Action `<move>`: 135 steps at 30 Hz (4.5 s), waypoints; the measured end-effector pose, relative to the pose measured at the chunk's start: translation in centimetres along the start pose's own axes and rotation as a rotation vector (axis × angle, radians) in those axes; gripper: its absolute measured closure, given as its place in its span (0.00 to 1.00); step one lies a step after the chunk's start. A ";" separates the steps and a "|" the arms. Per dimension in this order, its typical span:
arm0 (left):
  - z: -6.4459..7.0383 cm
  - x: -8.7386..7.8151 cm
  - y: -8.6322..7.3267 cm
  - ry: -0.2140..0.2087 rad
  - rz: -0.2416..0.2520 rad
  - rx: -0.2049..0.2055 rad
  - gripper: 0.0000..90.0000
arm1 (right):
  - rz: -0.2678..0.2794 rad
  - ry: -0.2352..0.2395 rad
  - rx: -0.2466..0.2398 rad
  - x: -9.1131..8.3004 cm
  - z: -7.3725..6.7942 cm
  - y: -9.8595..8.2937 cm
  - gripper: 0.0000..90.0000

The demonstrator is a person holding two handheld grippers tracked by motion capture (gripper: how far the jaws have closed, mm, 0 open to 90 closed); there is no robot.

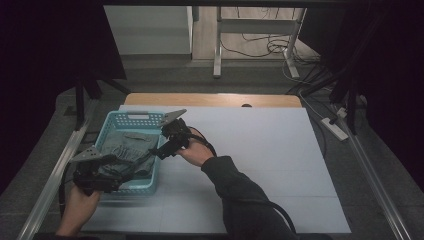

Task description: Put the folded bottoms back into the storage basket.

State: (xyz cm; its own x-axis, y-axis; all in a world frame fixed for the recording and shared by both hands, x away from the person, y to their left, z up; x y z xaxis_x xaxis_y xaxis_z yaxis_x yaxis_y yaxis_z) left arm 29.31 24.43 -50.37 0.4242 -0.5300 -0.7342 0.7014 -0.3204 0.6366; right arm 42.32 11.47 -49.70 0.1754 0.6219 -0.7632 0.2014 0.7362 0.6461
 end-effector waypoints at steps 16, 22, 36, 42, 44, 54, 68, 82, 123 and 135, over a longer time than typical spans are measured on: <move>2.8 -0.3 -1.9 -0.059 -0.020 0.006 0.00 | 0.007 0.024 -0.005 -1.2 -0.1 -3.0 0.02; 3.4 -0.5 -3.1 -0.057 -0.035 0.004 0.00 | -0.002 0.032 -0.012 -1.4 -0.5 -4.0 0.02; 4.2 -1.1 -5.6 -0.080 -0.043 -0.001 0.00 | -0.001 0.072 0.029 -2.2 -0.8 -5.6 0.01; 4.3 -1.3 -6.5 -0.079 -0.052 -0.003 0.00 | -0.013 0.076 0.038 -2.3 -0.9 -6.4 0.01; 4.3 -1.5 -6.7 -0.079 -0.045 -0.006 0.00 | -0.016 0.079 0.041 -2.3 -0.9 -6.5 0.01; 3.9 -1.8 -7.0 -0.032 -0.044 -0.013 0.00 | -0.035 0.076 0.053 -3.1 -1.1 -7.9 0.01; 3.8 -1.7 -7.1 -0.033 -0.054 -0.018 0.00 | -0.049 0.035 0.050 -5.0 -0.8 -9.8 0.01; 3.7 -1.7 -7.1 -0.045 -0.056 -0.026 0.00 | -0.090 0.014 0.018 -6.2 -1.6 -11.9 0.01; 3.6 -1.6 -7.1 -0.053 -0.061 -0.043 0.00 | -0.069 -0.038 0.152 -11.2 0.2 -17.0 0.00; 3.6 -1.7 -7.1 -0.046 -0.056 -0.042 0.00 | -0.083 -0.042 0.175 -12.1 -0.4 -18.7 0.00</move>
State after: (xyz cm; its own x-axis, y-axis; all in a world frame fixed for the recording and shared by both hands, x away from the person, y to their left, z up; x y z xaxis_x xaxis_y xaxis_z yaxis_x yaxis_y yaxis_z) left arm 21.56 24.76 -52.77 0.3576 -0.5482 -0.7561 0.7469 -0.3181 0.5839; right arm 36.04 -9.68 -52.54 0.1904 0.5463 -0.8156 0.3810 0.7246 0.5743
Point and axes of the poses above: each handheld gripper's, and its own axes: x roughly forward along the jaws, y roughly out of its top, z roughly to its right, the point moved 8 cm from there along x, roughly forward along the jaws, and after that the axes turned 13 degrees about -z, right-handed, at the moved point
